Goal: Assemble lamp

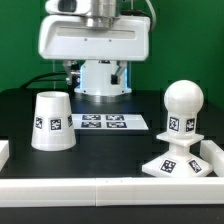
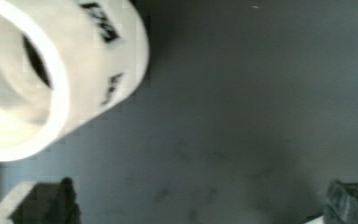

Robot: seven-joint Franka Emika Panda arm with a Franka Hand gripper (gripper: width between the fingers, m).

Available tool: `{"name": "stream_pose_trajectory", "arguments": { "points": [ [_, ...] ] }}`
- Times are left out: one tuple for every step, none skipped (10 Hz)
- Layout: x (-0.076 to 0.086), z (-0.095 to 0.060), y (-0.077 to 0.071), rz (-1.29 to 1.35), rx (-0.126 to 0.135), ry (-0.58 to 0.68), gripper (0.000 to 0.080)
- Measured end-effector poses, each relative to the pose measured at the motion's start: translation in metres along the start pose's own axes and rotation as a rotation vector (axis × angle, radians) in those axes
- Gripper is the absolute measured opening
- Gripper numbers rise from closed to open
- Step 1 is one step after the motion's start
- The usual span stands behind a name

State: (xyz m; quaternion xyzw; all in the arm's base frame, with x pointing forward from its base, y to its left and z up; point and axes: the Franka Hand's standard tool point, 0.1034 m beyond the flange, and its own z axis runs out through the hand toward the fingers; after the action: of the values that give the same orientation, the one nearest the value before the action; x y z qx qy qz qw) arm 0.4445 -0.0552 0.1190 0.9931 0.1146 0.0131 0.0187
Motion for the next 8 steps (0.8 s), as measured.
{"name": "stream_pose_trajectory", "arguments": {
  "points": [
    [-0.002,0.001,0.005,-0.016,0.000,-0.003,0.0699],
    [-0.006,0.001,0.014,-0.020,0.003,-0.002,0.0699],
    [-0.010,0.002,0.020,-0.025,0.018,0.001,0.0699],
    [-0.017,0.006,0.022,-0.031,0.019,-0.003,0.0699],
    [-0.022,0.009,0.023,-0.042,0.017,0.000,0.0699],
    [-0.026,0.012,0.025,-0.051,0.017,-0.001,0.0699],
    [-0.030,0.017,0.025,-0.054,0.015,-0.001,0.0699],
    [-0.041,0.028,0.020,-0.056,0.014,-0.004,0.0699]
  ]
}}
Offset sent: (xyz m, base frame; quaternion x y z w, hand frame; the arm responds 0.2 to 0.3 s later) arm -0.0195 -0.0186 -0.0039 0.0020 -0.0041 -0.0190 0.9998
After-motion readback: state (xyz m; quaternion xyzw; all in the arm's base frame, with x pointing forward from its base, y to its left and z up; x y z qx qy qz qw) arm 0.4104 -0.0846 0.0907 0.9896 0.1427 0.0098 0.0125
